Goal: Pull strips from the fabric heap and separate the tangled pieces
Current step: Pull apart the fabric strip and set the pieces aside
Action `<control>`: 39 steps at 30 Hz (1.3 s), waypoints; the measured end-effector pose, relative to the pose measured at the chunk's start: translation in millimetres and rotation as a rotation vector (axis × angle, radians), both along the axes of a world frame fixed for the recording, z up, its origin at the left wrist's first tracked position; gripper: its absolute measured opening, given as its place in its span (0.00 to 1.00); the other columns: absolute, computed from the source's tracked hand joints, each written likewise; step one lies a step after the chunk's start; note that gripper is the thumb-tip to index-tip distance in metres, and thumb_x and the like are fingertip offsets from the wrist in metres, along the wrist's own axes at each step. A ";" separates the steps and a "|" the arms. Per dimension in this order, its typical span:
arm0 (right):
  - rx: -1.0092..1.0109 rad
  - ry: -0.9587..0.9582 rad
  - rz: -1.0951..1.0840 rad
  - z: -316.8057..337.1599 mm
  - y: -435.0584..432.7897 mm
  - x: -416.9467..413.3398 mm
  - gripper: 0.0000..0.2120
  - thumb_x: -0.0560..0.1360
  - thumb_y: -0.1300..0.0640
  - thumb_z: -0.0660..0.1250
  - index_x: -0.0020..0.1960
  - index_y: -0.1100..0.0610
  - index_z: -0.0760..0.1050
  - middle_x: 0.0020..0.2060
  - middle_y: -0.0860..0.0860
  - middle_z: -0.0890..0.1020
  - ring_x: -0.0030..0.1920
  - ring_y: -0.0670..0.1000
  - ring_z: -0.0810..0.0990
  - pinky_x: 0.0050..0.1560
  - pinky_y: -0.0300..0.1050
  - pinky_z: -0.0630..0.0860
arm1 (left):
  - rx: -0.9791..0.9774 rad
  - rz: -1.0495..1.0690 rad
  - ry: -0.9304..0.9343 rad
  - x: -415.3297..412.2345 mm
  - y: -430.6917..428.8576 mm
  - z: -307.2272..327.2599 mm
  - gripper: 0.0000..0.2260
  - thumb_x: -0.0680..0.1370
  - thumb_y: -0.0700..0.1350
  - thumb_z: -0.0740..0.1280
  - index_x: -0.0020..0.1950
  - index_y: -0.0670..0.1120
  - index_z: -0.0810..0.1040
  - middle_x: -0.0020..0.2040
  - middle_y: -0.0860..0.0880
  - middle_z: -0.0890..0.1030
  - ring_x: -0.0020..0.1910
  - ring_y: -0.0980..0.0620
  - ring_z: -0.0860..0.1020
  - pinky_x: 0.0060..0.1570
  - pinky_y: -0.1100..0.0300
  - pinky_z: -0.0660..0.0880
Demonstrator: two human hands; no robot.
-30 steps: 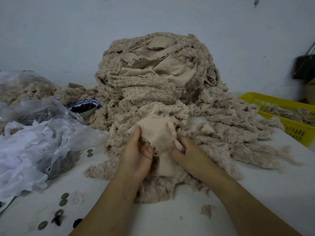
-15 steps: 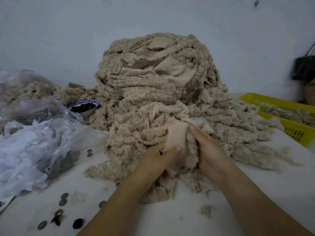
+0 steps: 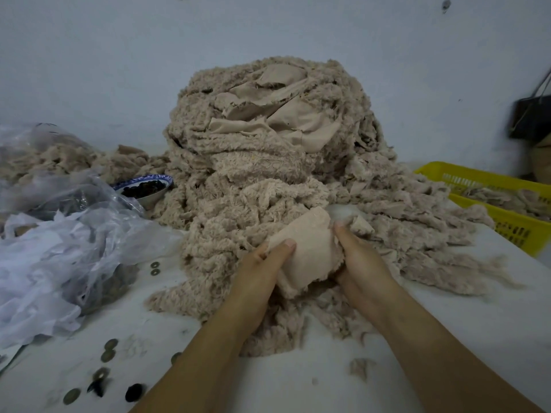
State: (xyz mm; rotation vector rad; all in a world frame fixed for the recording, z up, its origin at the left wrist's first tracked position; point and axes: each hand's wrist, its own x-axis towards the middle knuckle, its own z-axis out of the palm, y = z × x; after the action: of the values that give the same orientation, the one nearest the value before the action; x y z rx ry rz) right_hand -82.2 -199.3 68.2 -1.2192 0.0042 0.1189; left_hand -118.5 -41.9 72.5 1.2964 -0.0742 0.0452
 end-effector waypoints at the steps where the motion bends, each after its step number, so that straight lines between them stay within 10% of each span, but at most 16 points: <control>1: 0.027 0.013 0.008 0.8 0.1 -0.1 0.18 0.81 0.44 0.60 0.56 0.55 0.82 0.51 0.52 0.87 0.53 0.51 0.85 0.62 0.53 0.77 | -0.022 -0.003 -0.002 0.3 0.9 0.1 0.10 0.76 0.50 0.70 0.54 0.53 0.87 0.56 0.48 0.86 0.56 0.51 0.84 0.48 0.64 0.79; 10: 0.090 -0.019 0.095 1.5 0.2 -1.7 0.31 0.72 0.34 0.65 0.64 0.56 0.79 0.58 0.53 0.85 0.59 0.52 0.83 0.63 0.53 0.76 | -0.044 -0.034 -0.012 1.4 3.9 0.5 0.10 0.76 0.51 0.71 0.55 0.52 0.86 0.57 0.47 0.85 0.58 0.50 0.83 0.51 0.63 0.79; 17: -0.467 -0.065 0.280 -7.5 8.9 -11.7 0.23 0.78 0.42 0.67 0.54 0.62 0.82 0.50 0.61 0.85 0.50 0.56 0.85 0.56 0.52 0.78 | 0.273 0.142 -0.050 -1.2 2.9 -4.7 0.27 0.68 0.76 0.63 0.47 0.57 0.86 0.47 0.57 0.86 0.52 0.61 0.83 0.46 0.70 0.78; 21: 0.130 -0.112 -0.080 10.6 -7.1 2.6 0.15 0.83 0.49 0.60 0.59 0.57 0.79 0.51 0.55 0.86 0.49 0.49 0.86 0.47 0.44 0.82 | 0.306 0.353 -0.153 7.1 9.0 -3.1 0.29 0.78 0.68 0.53 0.31 0.54 0.83 0.44 0.56 0.86 0.43 0.56 0.84 0.40 0.63 0.78; 23: 0.388 -0.221 -0.330 23.5 -27.0 10.4 0.25 0.82 0.40 0.56 0.70 0.55 0.72 0.65 0.49 0.79 0.63 0.48 0.79 0.58 0.42 0.77 | 0.220 0.404 -0.182 9.1 10.7 -4.6 0.28 0.80 0.63 0.53 0.34 0.50 0.84 0.42 0.52 0.86 0.40 0.52 0.83 0.34 0.65 0.77; 27: -0.249 -0.262 -0.384 6.6 -25.5 3.9 0.39 0.71 0.25 0.51 0.77 0.43 0.62 0.74 0.42 0.67 0.71 0.46 0.68 0.69 0.49 0.65 | 0.270 0.493 -0.173 11.8 14.0 -9.8 0.20 0.85 0.56 0.55 0.45 0.49 0.83 0.40 0.52 0.84 0.38 0.60 0.80 0.36 0.68 0.75; 33: -0.838 -0.445 -0.111 -7.9 -1.8 -1.4 0.17 0.81 0.41 0.59 0.52 0.51 0.79 0.46 0.49 0.81 0.47 0.47 0.79 0.43 0.35 0.73 | 0.705 0.456 -0.125 13.9 17.7 -12.4 0.07 0.82 0.51 0.63 0.58 0.56 0.78 0.57 0.53 0.80 0.50 0.57 0.78 0.45 0.61 0.74; 36: -1.190 -0.430 0.018 -13.6 1.3 0.6 0.15 0.81 0.45 0.62 0.66 0.46 0.74 0.58 0.45 0.76 0.58 0.46 0.76 0.53 0.36 0.73 | 0.928 0.269 -0.043 19.7 16.4 -19.1 0.23 0.81 0.52 0.66 0.75 0.51 0.68 0.70 0.52 0.72 0.64 0.51 0.74 0.62 0.53 0.74; 39: -1.449 -0.480 0.106 -19.7 5.1 2.7 0.17 0.81 0.47 0.63 0.68 0.49 0.72 0.61 0.50 0.73 0.63 0.51 0.70 0.56 0.41 0.67 | 0.972 0.267 -0.061 20.5 12.6 -18.5 0.14 0.81 0.49 0.66 0.66 0.51 0.76 0.60 0.51 0.78 0.54 0.50 0.78 0.53 0.58 0.76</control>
State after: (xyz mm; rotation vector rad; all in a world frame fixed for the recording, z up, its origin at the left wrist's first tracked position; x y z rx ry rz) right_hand -79.4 -194.2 48.5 -2.6698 -0.4647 -0.1279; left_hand -98.1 -29.3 54.0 2.2715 0.0347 0.3066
